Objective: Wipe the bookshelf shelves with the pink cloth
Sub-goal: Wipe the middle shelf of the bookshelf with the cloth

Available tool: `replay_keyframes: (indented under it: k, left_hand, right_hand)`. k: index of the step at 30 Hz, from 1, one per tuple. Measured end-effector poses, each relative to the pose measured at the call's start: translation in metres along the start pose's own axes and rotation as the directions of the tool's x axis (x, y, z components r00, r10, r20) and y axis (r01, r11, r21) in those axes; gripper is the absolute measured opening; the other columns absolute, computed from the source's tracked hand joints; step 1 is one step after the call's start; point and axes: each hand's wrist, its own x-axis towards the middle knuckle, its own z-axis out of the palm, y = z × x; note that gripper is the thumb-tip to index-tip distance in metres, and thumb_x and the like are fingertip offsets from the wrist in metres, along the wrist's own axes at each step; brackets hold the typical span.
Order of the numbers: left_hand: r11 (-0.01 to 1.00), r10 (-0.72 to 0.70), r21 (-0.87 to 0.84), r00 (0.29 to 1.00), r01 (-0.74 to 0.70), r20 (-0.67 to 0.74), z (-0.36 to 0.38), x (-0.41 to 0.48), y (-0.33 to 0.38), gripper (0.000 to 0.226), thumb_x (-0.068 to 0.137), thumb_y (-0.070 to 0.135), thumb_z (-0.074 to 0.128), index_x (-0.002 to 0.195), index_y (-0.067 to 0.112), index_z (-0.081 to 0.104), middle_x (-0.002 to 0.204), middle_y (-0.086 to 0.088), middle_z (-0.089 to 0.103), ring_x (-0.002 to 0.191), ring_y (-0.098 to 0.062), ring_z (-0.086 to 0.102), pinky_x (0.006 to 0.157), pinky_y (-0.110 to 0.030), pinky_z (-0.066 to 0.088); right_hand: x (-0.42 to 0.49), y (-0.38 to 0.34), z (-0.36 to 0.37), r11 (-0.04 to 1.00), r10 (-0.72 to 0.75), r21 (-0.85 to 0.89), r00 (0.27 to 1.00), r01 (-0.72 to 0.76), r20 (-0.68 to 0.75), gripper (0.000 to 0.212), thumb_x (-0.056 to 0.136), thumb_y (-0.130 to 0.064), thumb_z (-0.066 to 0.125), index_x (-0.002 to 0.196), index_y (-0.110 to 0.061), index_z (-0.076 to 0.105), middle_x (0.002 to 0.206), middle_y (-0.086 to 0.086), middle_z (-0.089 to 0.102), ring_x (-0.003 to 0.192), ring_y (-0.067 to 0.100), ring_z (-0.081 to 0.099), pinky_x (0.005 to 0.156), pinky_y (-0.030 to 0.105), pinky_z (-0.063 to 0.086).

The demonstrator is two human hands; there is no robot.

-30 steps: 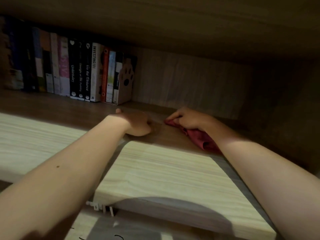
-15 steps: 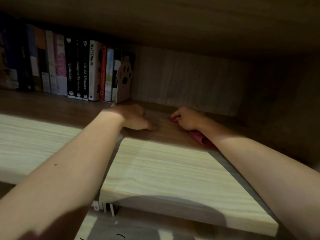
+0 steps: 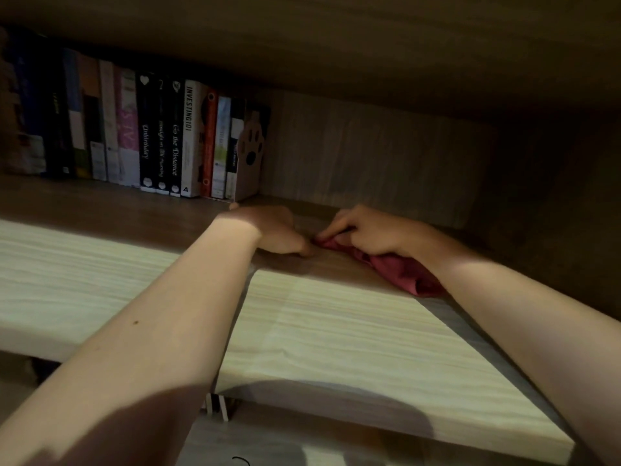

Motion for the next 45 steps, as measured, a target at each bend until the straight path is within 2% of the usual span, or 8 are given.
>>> replay_keyframes:
  k: [6,14,17,23,28,33,42,45]
  left_hand:
    - [1.000,0.004,0.008,1.000,-0.004,-0.004,0.002,0.007,-0.003,0.057,0.082,0.059,0.053,0.126,0.023,0.053,0.135,-0.003,0.050,0.125,-0.026,0.043,0.111,-0.050,0.022]
    - [0.999,0.053,-0.011,0.998,-0.053,-0.034,-0.002,0.004,-0.009,0.043,0.085,0.045,0.055,0.123,0.026,0.055,0.132,0.001,0.051,0.122,-0.023,0.045,0.110,-0.047,0.025]
    - [0.998,0.052,-0.016,0.998,-0.053,-0.041,0.000,0.003,-0.005,0.044,0.087,0.040,0.055,0.128,0.023,0.052,0.136,0.000,0.049,0.128,-0.023,0.041,0.113,-0.046,0.015]
    - [0.998,0.045,-0.032,0.983,-0.051,-0.179,-0.002,-0.027,0.011,0.035,0.092,0.026,0.051,0.126,0.018,0.055,0.131,-0.004,0.053,0.127,-0.026,0.043,0.115,-0.050,0.008]
    - [1.000,0.021,-0.012,0.915,-0.028,-0.402,0.029,-0.097,0.023,0.028,0.095,0.027,0.042,0.119,0.024,0.057,0.118,0.003,0.057,0.117,-0.019,0.048,0.110,-0.045,0.014]
    - [0.957,-0.123,-0.274,0.720,-0.097,-0.683,0.041,-0.139,0.013,0.028,0.093,0.016,0.043,0.114,0.025,0.059,0.120,0.006,0.055,0.114,-0.014,0.046,0.103,-0.036,0.024]
    - [0.945,-0.114,-0.305,0.755,-0.118,-0.646,0.044,-0.151,0.011,0.030,0.091,0.013,0.043,0.112,0.022,0.063,0.121,0.000,0.058,0.117,-0.018,0.045,0.096,-0.036,0.038]
    - [0.978,-0.069,-0.192,0.742,-0.082,-0.667,0.062,-0.166,0.011,0.029,0.094,0.022,0.042,0.114,0.022,0.062,0.121,0.002,0.059,0.114,-0.018,0.047,0.092,-0.032,0.033]
  right_hand:
    - [0.010,0.016,0.006,0.983,0.165,-0.065,0.983,-0.170,-0.083,0.039,0.097,-0.004,0.038,0.127,-0.018,0.059,0.139,0.002,0.050,0.126,0.020,0.046,0.103,0.023,0.032]
    - [-0.063,0.027,-0.005,0.996,0.029,0.087,0.999,-0.027,-0.025,0.042,0.097,-0.007,0.043,0.103,-0.045,0.061,0.107,-0.015,0.054,0.111,0.011,0.050,0.102,0.024,0.032]
    - [-0.049,0.035,-0.002,0.987,0.140,-0.057,0.982,-0.148,-0.130,0.040,0.099,-0.011,0.037,0.120,-0.036,0.060,0.129,-0.003,0.051,0.127,0.021,0.040,0.113,0.037,0.021]
    - [-0.025,0.016,0.009,0.966,0.227,-0.091,0.964,-0.240,-0.138,0.043,0.099,-0.006,0.033,0.132,-0.024,0.053,0.146,0.001,0.042,0.136,0.022,0.032,0.106,0.025,0.018]
    - [-0.050,-0.009,0.014,0.988,0.120,-0.088,0.987,-0.130,-0.106,0.043,0.101,-0.012,0.028,0.128,-0.033,0.055,0.133,-0.004,0.045,0.123,0.023,0.034,0.099,0.026,0.020]
    - [-0.083,-0.050,0.020,0.999,-0.038,-0.037,0.998,0.036,-0.042,0.040,0.101,-0.012,0.031,0.126,-0.031,0.057,0.133,-0.006,0.048,0.120,0.010,0.039,0.107,0.025,0.023]
    - [-0.171,-0.097,0.040,0.979,-0.202,-0.023,0.963,0.201,-0.178,0.045,0.098,-0.007,0.034,0.118,-0.036,0.062,0.108,-0.018,0.048,0.095,0.014,0.034,0.078,0.022,0.022]
    - [-0.194,-0.101,0.037,0.956,-0.277,0.025,0.930,0.291,-0.242,0.047,0.095,-0.001,0.039,0.111,-0.038,0.063,0.108,-0.012,0.057,0.097,0.011,0.044,0.086,0.015,0.024]
